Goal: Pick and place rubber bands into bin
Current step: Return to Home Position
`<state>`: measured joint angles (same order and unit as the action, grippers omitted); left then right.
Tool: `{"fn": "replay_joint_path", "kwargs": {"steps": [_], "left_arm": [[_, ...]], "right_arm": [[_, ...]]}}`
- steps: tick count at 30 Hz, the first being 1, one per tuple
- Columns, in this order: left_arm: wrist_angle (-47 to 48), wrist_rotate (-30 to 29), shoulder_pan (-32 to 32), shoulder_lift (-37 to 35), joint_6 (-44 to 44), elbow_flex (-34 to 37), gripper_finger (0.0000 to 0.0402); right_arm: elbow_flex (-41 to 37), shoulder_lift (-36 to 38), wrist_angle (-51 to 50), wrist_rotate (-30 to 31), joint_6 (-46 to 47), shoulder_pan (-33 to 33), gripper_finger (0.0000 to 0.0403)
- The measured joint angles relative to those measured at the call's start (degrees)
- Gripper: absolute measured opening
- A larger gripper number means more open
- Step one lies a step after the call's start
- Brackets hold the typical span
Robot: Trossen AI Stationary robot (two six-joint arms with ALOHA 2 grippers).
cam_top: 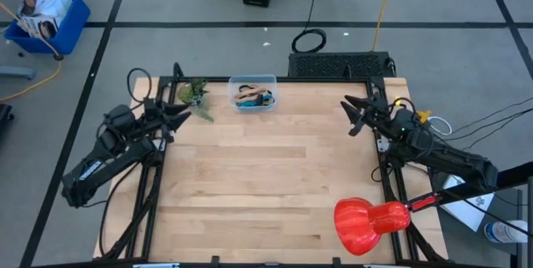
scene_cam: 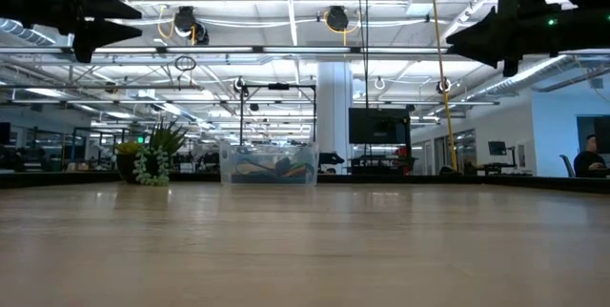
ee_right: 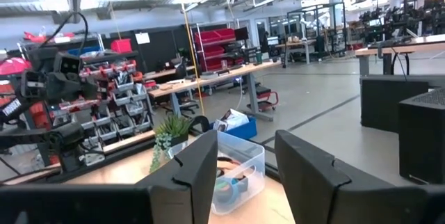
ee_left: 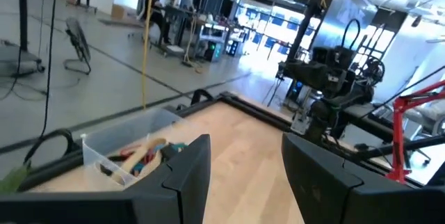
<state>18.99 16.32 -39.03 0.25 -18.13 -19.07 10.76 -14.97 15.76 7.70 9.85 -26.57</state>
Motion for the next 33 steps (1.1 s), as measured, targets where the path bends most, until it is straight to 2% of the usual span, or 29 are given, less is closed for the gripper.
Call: {"fn": "replay_joint_path", "kwargs": {"steps": [5,9,14,18,20,26,33], "left_arm": [[-0.7,-2.1,0.0,0.0,1.1,0.4,0.0184],[-2.7,-2.4,0.0,0.0,-0.2,3.7,0.0184],[-11.4,-2.4,0.0,0.0,-1.7,9.2,0.0184],[-12.8,-2.4,0.0,0.0,-1.9,11.6,0.0184],[-12.8,-2.4,0.0,0.0,-1.9,12.6,0.0184],[-12.8,-2.4,0.0,0.0,-1.6,15.7,0.0184],[-13.1,-2.4,0.0,0.5,-1.3,15.6,0.0184]], "right_arm": [[0.0,1.0,-2.0,-0.1,0.0,0.0,0.0141],[-0.4,1.0,-1.1,-0.1,0.0,0.0,0.0141],[-4.9,1.1,6.9,-0.2,1.3,0.0,0.0141],[-8.3,1.0,15.2,-0.2,1.6,0.0,0.0141],[-9.0,1.1,16.3,-0.2,1.9,0.0,0.0141],[-9.5,1.1,14.9,-0.2,2.5,0.0,0.0141],[-9.6,0.9,10.9,-0.2,1.2,0.0,0.0141]]}}
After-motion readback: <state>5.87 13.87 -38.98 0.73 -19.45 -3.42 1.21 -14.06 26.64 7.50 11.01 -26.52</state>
